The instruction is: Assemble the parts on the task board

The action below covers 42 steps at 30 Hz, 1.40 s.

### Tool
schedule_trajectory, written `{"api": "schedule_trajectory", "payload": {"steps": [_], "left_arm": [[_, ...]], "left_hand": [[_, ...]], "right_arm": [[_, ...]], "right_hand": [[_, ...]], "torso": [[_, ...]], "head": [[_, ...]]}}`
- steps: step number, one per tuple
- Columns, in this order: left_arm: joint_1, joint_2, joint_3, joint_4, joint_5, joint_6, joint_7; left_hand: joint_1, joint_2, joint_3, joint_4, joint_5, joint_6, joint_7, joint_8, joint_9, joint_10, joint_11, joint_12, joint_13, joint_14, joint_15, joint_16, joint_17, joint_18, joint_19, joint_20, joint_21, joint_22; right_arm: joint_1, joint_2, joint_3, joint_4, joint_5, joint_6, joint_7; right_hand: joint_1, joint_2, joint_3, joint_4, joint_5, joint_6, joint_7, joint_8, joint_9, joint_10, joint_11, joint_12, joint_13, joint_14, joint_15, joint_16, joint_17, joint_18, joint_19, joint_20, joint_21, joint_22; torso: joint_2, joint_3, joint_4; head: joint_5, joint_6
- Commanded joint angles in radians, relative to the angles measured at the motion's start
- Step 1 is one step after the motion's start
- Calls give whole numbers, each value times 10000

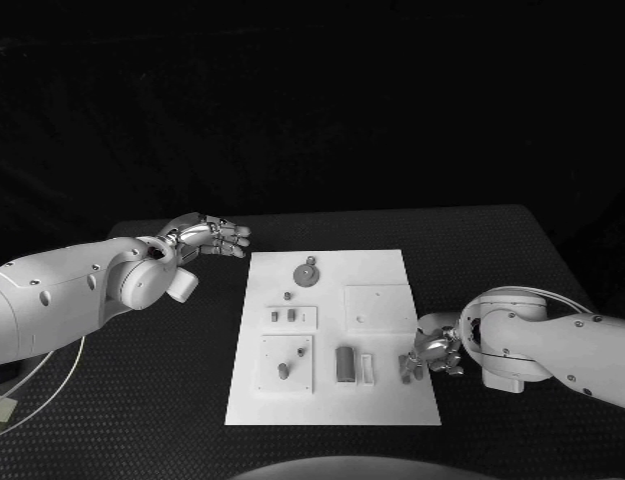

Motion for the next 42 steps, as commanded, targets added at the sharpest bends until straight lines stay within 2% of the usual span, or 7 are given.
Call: {"api": "schedule_trajectory", "payload": {"steps": [1, 10, 13, 22, 25, 29, 42], "left_arm": [[9, 15, 5, 23, 15, 141, 68], [9, 19, 4, 23, 15, 146, 69], [9, 11, 4, 24, 15, 147, 67], [9, 0, 3, 31, 15, 159, 63], [9, 0, 2, 33, 15, 171, 46], [9, -6, 2, 38, 15, 165, 39], [9, -37, 1, 110, 8, 203, -5]], "left_hand": [[-125, 0, -29, 49, 5, -42, 115, 41, 16, -38, -12, 1, -15, -69, 29, -54, 15, -151, -16, 49, 13, -15], [-127, -1, -30, 50, 5, -43, 115, 43, 17, -38, -12, 1, -16, -71, 29, -56, 18, -151, -17, 49, 13, -20], [-128, 2, -30, 52, 5, -43, 114, 44, 17, -38, -13, 1, -17, -71, 29, -57, 19, -151, -17, 49, 13, -22], [-130, 4, -31, 54, 5, -45, 115, 46, 18, -38, -13, 2, -18, -72, 30, -59, 22, -151, -18, 49, 14, -26], [-130, 5, -31, 54, 5, -46, 115, 47, 18, -38, -13, 2, -19, -72, 30, -59, 23, -151, -18, 49, 14, -28], [-131, 9, -30, 55, 5, -46, 114, 48, 19, -38, -12, 2, -19, -71, 30, -60, 24, -151, -17, 49, 15, -29], [-144, -6, -44, 55, -1, -51, 116, 50, 20, -43, -10, -1, -23, -71, 30, -61, 30, -151, -18, 51, 15, -36]], "right_arm": [[2, 38, 6, -76, -482, 198, -65], [-277, 415, 1, -322, -831, 30, -32], [-445, 528, 1, -425, -1090, -54, -62], [-515, 778, -1, -676, -2193, -77, -95], [-572, 926, -26, -693, -2681, 58, -83], [-632, 1122, -85, -707, -3197, 158, -71], [-757, 1250, -180, -782, -4300, 404, -170]], "right_hand": [[-104, -33, 11, 92, -9, 62, 7, -12, 4, 46, -2, -4, -18, 11, 24, 52, -6, 206, -3, 64, 3, 96], [-291, -338, 68, 420, -9, 47, 18, -66, -12, 10, 9, -28, -32, -84, 34, 29, -106, 206, -52, 78, -31, 90], [-287, -350, 98, 466, -8, 51, 17, -70, -11, 10, 8, -27, -31, -86, 34, 32, -108, 206, -52, 75, -30, 91], [-277, -310, 135, 526, -8, 61, 15, -74, -9, 11, 5, -23, -30, -78, 32, 42, -101, 206, -44, 69, -24, 94], [36, -64, 205, 254, -8, 54, 14, -82, 3, 11, 3, -9, -22, -79, 25, 56, -111, 206, -40, 44, 9, 120], [639, -6, 242, -353, -10, 5, 36, -110, 16, -5, 25, -13, -25, -152, 40, 32, -205, 206, -75, 39, 28, 139], [1934, -88, 0, -418, -9, -72, 82, -183, 39, -45, 72, -27, -49, -263, 92, 12, -335, 206, -165, 113, 23, 133]], "torso": [[2, -3, 6], [3, -2, 14], [4, 2, 25], [3, -10, 3], [2, -8, 7], [3, -4, 12], [-2, -23, 8]], "head": [[-3, -13], [9, -31], [26, -57], [49, -70], [47, -68], [37, -86], [-1, -125]]}}
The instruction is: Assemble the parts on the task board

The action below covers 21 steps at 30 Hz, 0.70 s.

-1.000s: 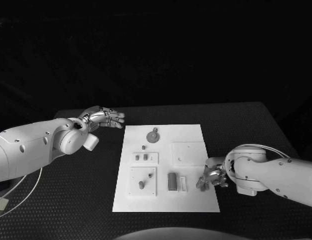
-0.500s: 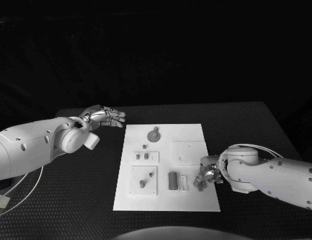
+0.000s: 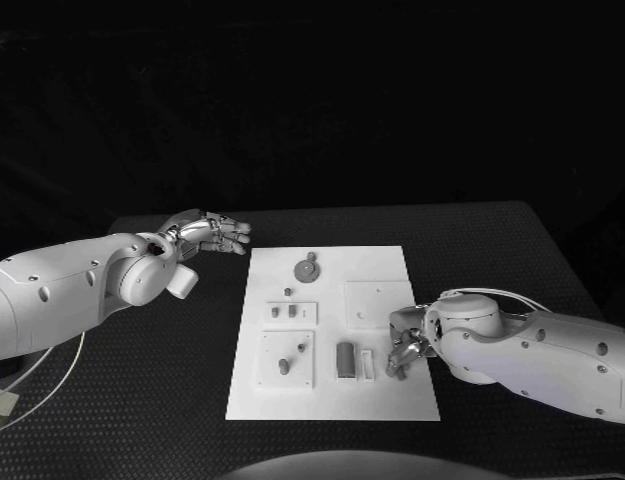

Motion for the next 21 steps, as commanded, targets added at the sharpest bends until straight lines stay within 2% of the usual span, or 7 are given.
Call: {"api": "schedule_trajectory", "payload": {"steps": [1, 5, 8, 11, 18, 21], "left_arm": [[9, 5, 5, 40, 8, 158, 36], [9, 6, 5, 40, 7, 169, 34], [9, 1, 5, 36, 7, 161, 26], [9, -1, 4, 31, 7, 158, 22], [9, 2, 4, 34, 6, 169, 15], [9, -5, 4, 30, 6, 170, -1]], "left_hand": [[-66, -6, -17, 27, -1, -52, 116, 50, 14, -43, -9, -1, -17, -72, 30, -61, 16, -151, -18, 51, 15, -13], [-68, -7, -19, 28, -1, -53, 117, 51, 15, -44, -9, -1, -18, -72, 30, -62, 18, -151, -18, 51, 16, -15], [-70, -6, -20, 28, -1, -54, 117, 52, 15, -45, -8, -1, -18, -71, 30, -62, 19, -151, -17, 51, 17, -16], [-71, -5, -20, 28, -1, -54, 117, 52, 15, -45, -8, -1, -19, -71, 30, -62, 20, -151, -17, 51, 17, -17], [-71, 0, -20, 29, -1, -55, 117, 53, 16, -45, -8, 0, -19, -70, 30, -62, 22, -151, -15, 50, 18, -18], [-70, 3, -19, 30, -1, -55, 117, 54, 16, -44, -8, 0, -20, -70, 29, -62, 23, -151, -14, 49, 19, -19]], "right_arm": [[-263, -82, -225, -185, -438, 427, -406], [-263, -178, -224, -144, 531, 24, -375], [-262, -284, -219, -82, 1456, -299, -282], [-256, -406, -211, -1, 2433, -534, -189], [-175, -564, -181, 15, 3740, -941, -27], [-165, -635, -130, 15, 4103, -1163, 33]], "right_hand": [[362, 155, -77, 5, 70, -571, 445, -1930, 16, -44, 34, -26, -17, -74, 20, 15, -16, 169, -80, 19, 22, 133], [751, 464, -71, -9, 71, -580, 446, -1944, 22, -46, 35, -23, -21, -78, 20, 25, -21, 169, -94, 16, 31, 137], [917, 828, -103, -15, 73, -583, 440, -1952, 29, -44, 29, -21, -26, -77, 16, 37, -23, 169, -110, 30, 39, 141], [935, 1087, -160, -11, 72, -586, 441, -1960, 34, -51, 31, -30, -35, -89, 17, 37, -37, 169, -132, 52, 42, 144], [963, 1458, -168, -19, 74, -603, 444, -1979, 35, -64, 31, -41, -47, -119, 17, 35, -66, 169, -175, 69, 43, 148], [985, 1546, -157, -23, 74, -608, 444, -1985, 36, -68, 31, -41, -48, -127, 17, 37, -71, 169, -189, 70, 46, 152]], "torso": [[-2, -7, -8], [-1, 6, -1], [0, 11, -1], [-1, 13, -4], [-2, 5, -3], [1, 5, -5]], "head": [[-11, 0], [-10, 5], [-7, 8], [8, 3], [8, 3], [11, 0]]}}
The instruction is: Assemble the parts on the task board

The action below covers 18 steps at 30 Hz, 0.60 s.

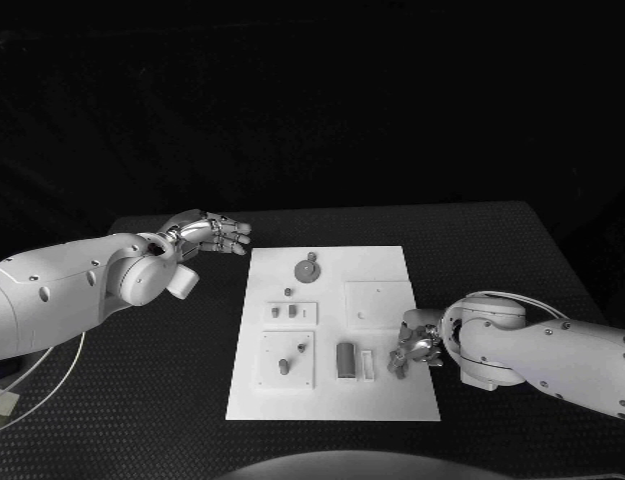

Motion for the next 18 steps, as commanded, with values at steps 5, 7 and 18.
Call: {"api": "schedule_trajectory", "payload": {"steps": [5, 7, 18], "left_arm": [[9, -2, 5, 24, -1, 160, 22], [9, 4, 5, 22, -2, 164, 23], [9, 11, 4, 20, -11, 181, 11]], "left_hand": [[-68, 5, -19, 27, -1, -55, 116, 56, 12, -45, -9, 0, -12, -69, 29, -62, 18, -151, -14, 48, 19, -13], [-67, 4, -19, 26, -1, -56, 116, 57, 12, -45, -9, 0, -13, -69, 29, -63, 19, -151, -14, 47, 19, -14], [-62, 4, -21, 20, -1, -60, 116, 59, 13, -46, -9, 0, -15, -70, 28, -65, 23, -151, -14, 46, 19, -20]], "right_arm": [[-130, -107, 9, 80, 1577, -612, 7], [-106, -113, 40, 159, 1723, -853, 52], [-97, -9, 84, 369, 2293, -1364, 183]], "right_hand": [[742, 803, -24, 1, 34, -528, 485, -38, -34, -73, 29, -39, -8, -52, -12, 49, 21, 133, -54, -2, 52, 155], [757, 806, -16, 1, 33, -521, 483, -35, -31, -72, 26, -35, -6, -41, -13, 57, 36, 133, -52, -4, 57, 157], [781, 759, -14, 2, 32, -490, 473, -22, -23, -60, 17, -18, 0, -16, -20, 73, 57, 133, -39, -9, 77, 161]], "torso": [[1, 4, -4], [3, 5, -6], [4, 8, 0]], "head": [[9, -1], [7, -4], [-6, -10]]}}
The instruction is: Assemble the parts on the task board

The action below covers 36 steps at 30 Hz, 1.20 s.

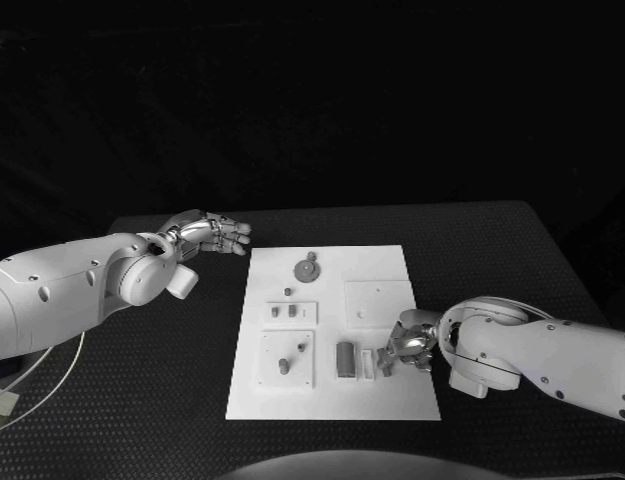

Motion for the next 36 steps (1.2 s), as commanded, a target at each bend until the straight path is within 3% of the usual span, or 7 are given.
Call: {"api": "schedule_trajectory", "payload": {"steps": [1, 6, 13, 36], "left_arm": [[9, 12, 5, 23, -6, 155, 46], [9, 15, 5, 24, -6, 166, 42], [9, 20, 4, 26, -6, 171, 34], [9, 13, 2, 32, -8, 217, -19]], "left_hand": [[-62, 3, -21, 19, -1, -61, 117, 60, 13, -46, -9, 0, -16, -71, 28, -65, 15, -151, -15, 46, 19, -13], [-60, 2, -22, 16, -1, -62, 117, 61, 14, -46, -8, 0, -17, -72, 29, -66, 17, -151, -15, 46, 19, -16], [-61, 1, -24, 14, -1, -64, 117, 63, 15, -46, -8, 1, -18, -73, 29, -68, 20, -151, -15, 47, 20, -20], [-68, -4, -33, 11, -1, -71, 119, 68, 17, -48, -7, 1, -22, -78, 31, -74, 28, -151, -18, 50, 19, -32]], "right_arm": [[-10, 40, 1, 38, 430, -407, 149], [-11, 112, 1, 21, 500, -450, 194], [-11, 349, -1, -173, 932, -114, 161], [-15, 531, -27, -357, 1124, 320, -23]], "right_hand": [[335, 309, 10, 2, 37, 36, 11, 36, 42, 33, -61, -16, 0, -6, -66, 36, 4, 135, -3, -45, 39, 161], [333, 296, 6, 5, 37, 42, 9, 37, 43, 37, -63, -13, 1, -12, -68, 34, -13, 135, 2, -46, 43, 161], [324, 287, 1, 8, 36, 42, 9, 36, 43, 40, -63, -11, 1, -19, -69, 30, -31, 135, 4, -45, 45, 159], [254, 272, -25, 13, 36, 29, 19, 20, 38, 33, -53, -12, -2, -45, -64, 17, -65, 135, -10, -28, 38, 150]], "torso": [[2, 0, 0], [-1, -4, 1], [-1, -12, 7], [1, -1, -5]], "head": [[-2, -6], [-6, -3], [-18, -4], [-7, -48]]}}
